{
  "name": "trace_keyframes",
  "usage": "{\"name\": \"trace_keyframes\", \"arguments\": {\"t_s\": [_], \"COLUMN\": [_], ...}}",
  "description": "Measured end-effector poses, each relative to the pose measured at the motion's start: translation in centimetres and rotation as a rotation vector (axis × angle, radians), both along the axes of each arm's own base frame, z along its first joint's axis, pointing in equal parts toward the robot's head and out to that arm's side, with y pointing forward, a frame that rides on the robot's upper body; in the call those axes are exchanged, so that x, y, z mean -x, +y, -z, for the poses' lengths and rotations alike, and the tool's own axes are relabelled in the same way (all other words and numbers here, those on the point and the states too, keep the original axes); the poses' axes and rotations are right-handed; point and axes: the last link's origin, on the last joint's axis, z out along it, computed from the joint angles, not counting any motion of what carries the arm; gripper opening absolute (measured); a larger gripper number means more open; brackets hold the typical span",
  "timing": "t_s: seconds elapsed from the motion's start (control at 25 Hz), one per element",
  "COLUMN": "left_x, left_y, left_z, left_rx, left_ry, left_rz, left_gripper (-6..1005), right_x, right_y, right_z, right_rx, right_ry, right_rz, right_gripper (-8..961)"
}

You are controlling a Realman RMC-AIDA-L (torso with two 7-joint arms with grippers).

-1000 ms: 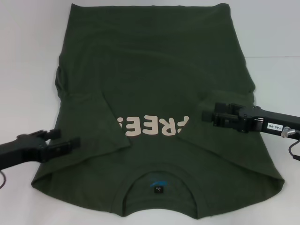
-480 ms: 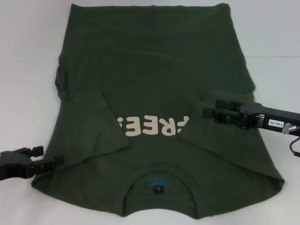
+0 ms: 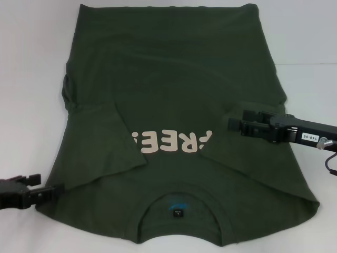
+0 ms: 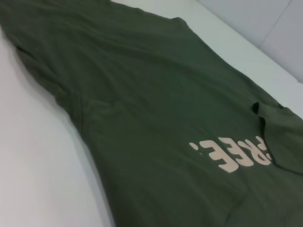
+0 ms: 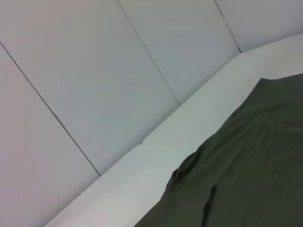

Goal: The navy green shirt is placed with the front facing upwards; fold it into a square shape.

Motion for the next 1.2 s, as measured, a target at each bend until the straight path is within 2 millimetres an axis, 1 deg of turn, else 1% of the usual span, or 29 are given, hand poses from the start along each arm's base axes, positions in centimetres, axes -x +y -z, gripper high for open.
{"name": "trace_keyframes", "arguments": {"t_s": [0.24,1.2], "left_x": [0.72,1.06], "left_y": [-0.57,-0.89], "left_z": [-0.08,0.39], "left_rx": [0.017,0.057], "left_ry": [0.029,0.050], "left_rz": [-0.027,-0.040], "left_gripper": [876,875], "right_x": [0.13,0.20], "right_y": [0.07,0.16], "right_z": [-0.04,-0.23], "right_rx": [0.001,-0.004], "right_ry": [0.002,0.008], "right_rz": [-0.004,-0.005], "right_gripper": [921,916]}}
